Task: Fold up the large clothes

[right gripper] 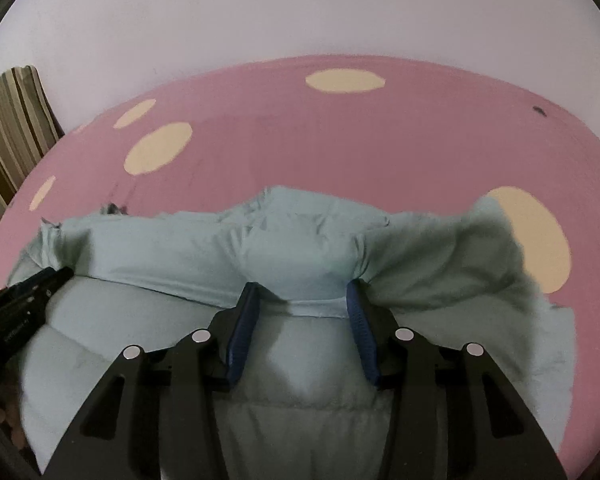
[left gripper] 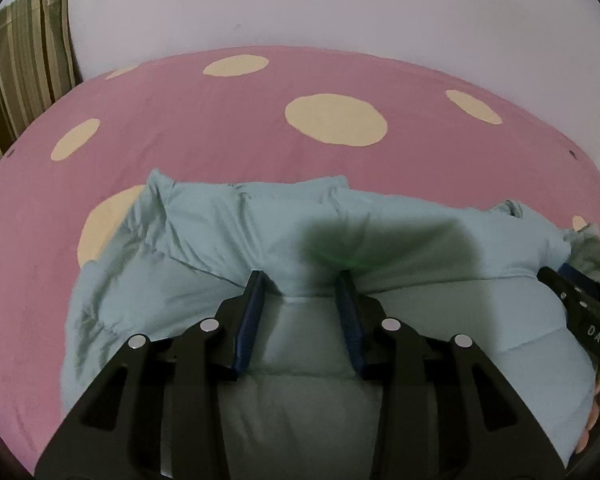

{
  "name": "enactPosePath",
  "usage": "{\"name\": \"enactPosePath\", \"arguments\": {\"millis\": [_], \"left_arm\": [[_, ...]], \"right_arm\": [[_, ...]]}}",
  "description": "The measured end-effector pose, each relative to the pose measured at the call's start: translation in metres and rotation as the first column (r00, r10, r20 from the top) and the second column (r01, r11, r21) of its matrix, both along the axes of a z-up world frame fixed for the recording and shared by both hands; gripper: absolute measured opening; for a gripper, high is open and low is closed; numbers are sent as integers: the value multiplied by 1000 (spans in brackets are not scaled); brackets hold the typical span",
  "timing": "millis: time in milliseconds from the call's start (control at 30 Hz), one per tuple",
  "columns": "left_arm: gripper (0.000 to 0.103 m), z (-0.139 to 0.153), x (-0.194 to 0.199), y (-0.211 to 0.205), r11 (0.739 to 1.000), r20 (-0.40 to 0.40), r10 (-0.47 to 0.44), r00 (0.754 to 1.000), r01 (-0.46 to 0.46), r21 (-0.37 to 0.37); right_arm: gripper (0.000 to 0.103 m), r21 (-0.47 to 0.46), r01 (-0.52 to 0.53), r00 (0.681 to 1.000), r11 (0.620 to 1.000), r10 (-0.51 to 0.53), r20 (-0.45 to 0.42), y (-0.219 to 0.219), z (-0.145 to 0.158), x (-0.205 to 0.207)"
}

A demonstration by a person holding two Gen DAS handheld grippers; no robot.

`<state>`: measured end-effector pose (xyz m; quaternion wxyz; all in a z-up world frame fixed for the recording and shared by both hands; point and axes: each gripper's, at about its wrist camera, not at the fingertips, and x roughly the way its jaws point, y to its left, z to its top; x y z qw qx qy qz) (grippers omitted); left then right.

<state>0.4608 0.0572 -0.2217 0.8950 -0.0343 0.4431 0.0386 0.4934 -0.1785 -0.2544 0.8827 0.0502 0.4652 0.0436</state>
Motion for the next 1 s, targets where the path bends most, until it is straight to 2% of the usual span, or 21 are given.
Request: {"name": "enactPosePath", "arguments": {"millis": [100,233,400,467,533,567,633,700,833,900,1000], "left_arm": [[39,-9,2,-3,999,10,-10,1000,10,38],[39,-16,3,0,999,12,-9,1000,9,31],[38,6,-4,-8,995,-1,-2,1000,2,97],[38,21,-18,-6,998,30,7,1000,-8,55],[43,38,-34,-8,1000,81,11,997,-12,7],[48,43,-40,-11,1000,99,1,995,1,-13],[49,48,-47,-23,999,121,-36,992,40,-30],[50,43,-47,-34,997,120,-64,991,67,-23],[51,10,-38,-41,998,60,-63,996,64,-5],[51,-4,-37,-41,997,64,-74,995,74,11],[51,-15,-34,-49,995,66,-81,994,78,59]], "right_arm": [[48,0,10,1000,1000,-10,6,3,-7,1],[48,-29,18,999,999,-17,36,8,-12,-1],[48,-26,15,999,1000,-14,29,7,-3,-3],[48,-18,21,999,1000,-20,51,7,12,-14],[48,3,25,996,1000,-25,86,10,24,-26],[48,11,15,995,1000,-16,97,15,28,-33],[48,20,-13,994,1000,11,112,26,30,-43],[48,13,-40,993,999,39,114,39,25,-49],[49,-36,-54,994,998,57,96,55,-5,-52],[51,-46,-56,994,997,60,91,57,-23,-53],[52,-63,-55,994,997,60,88,62,-32,-51]]}}
